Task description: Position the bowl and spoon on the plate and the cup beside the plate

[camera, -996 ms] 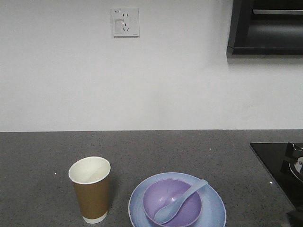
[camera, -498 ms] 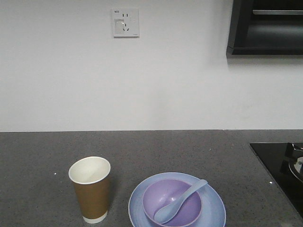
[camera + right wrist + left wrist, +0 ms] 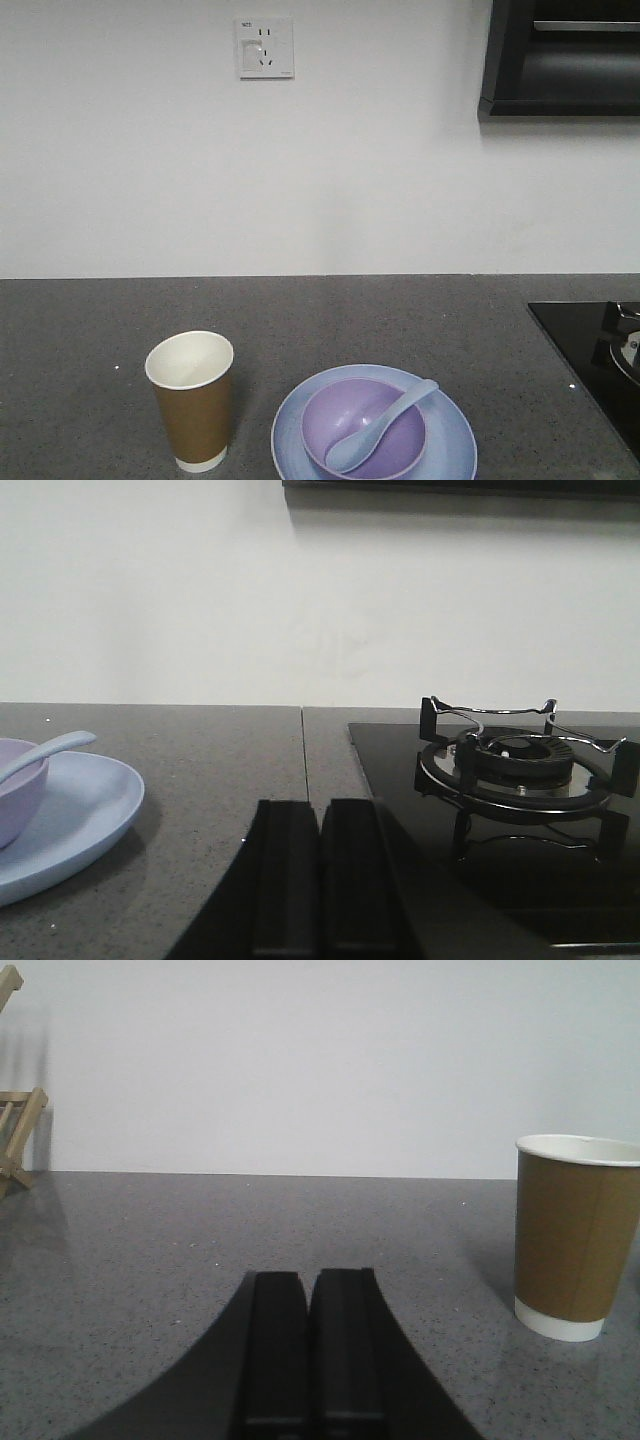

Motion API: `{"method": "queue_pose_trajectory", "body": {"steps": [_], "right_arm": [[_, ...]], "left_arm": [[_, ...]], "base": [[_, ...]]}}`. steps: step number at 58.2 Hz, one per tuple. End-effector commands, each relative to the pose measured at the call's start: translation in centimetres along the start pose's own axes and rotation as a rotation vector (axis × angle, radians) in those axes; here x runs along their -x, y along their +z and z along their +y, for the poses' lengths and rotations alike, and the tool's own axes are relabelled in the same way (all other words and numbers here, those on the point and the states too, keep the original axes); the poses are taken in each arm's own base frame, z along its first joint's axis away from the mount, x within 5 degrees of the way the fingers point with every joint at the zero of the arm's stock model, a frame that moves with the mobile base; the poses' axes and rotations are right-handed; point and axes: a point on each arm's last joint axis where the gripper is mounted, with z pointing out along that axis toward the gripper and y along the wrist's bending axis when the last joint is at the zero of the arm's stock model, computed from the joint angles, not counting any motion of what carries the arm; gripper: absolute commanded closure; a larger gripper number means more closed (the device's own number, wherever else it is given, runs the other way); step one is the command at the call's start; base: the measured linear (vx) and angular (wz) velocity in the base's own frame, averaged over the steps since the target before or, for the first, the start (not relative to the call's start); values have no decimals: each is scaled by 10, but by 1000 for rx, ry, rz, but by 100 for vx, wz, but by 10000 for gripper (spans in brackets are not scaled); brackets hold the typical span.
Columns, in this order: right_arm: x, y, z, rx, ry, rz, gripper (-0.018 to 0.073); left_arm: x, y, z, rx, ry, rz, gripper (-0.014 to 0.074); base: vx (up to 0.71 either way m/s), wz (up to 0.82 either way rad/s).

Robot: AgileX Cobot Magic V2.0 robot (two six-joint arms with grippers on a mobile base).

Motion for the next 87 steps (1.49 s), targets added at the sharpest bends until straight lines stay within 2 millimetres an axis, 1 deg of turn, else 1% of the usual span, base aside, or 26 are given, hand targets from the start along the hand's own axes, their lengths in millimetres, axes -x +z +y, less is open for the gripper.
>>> {"method": "queue_pose_trajectory", "body": {"steps": [1,13,28,40,87], "right_arm": [[2,-2,1,7,-21,-79,571],[2,-2,3,55,-17,-81,571],[-2,-2,3,49,-47,-39,571],[-2,-2,3,49,4,-39,571],[-2,-1,3,49,4,-36,571]], "left_arm": [[0,-1,0,-10,-18,-78,602],[0,-1,0,-10,-18,-78,602],[0,-1,0,-10,-18,-78,602],[0,-1,0,-10,-18,-78,602],[0,-1,0,-10,-18,-78,602]], "base": [[0,0],[0,0],[0,0],[0,0],[0,0]]}}
